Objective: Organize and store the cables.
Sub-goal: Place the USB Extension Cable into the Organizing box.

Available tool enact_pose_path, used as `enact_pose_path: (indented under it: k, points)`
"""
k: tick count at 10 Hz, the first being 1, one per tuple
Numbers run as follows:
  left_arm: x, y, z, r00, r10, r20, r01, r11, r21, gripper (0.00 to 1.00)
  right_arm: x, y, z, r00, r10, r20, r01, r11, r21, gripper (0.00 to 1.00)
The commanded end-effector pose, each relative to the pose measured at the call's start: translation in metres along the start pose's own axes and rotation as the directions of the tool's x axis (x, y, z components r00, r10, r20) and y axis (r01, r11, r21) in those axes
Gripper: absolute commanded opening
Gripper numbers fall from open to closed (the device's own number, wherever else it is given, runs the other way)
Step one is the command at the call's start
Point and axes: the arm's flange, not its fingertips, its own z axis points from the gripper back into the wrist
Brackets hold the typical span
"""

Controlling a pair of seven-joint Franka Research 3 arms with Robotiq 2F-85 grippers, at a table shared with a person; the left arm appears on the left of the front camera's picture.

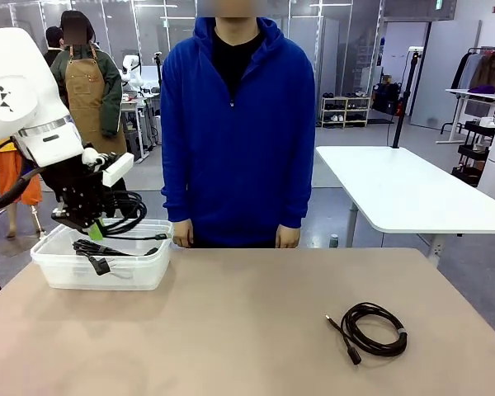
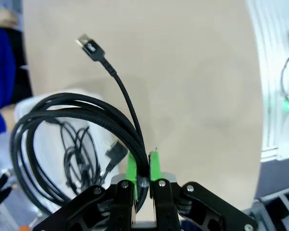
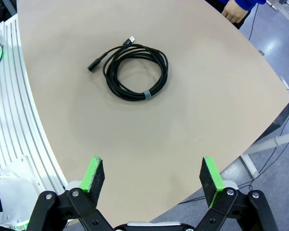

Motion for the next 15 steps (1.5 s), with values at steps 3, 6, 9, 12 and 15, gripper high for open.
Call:
enact_pose_path:
  k: [3,6,9,12,15]
  points:
    - [-0.039,0.062,-0.012,0.985,0.172,-0.005,-0.172,0.985,-0.024,0.12,0.000,0.001,0.000,1.000,-0.001,0.012,0.001,1.000,0.000,1.00]
    - [-0.073,0.099,-0.048,0.965,0.262,-0.029,-0.263,0.964,-0.046,0.12,0.000,0.001,0.000,1.000,-0.001,0.012,0.001,1.000,0.000,1.00]
    - [-0.095,0.123,-0.098,0.942,0.336,-0.017,-0.335,0.934,-0.122,0.12,0.000,0.001,0.000,1.000,-0.001,0.012,0.001,1.000,0.000,1.00]
    - [-0.109,0.130,-0.131,0.921,0.388,-0.021,-0.387,0.910,-0.150,0.12,0.000,0.001,0.000,1.000,-0.001,0.012,0.001,1.000,0.000,1.00]
    - [-0.114,0.125,-0.132,0.920,0.391,-0.001,-0.388,0.912,-0.135,0.37,0.000,0.001,0.000,1.000,-0.001,0.012,0.001,1.000,0.000,1.00]
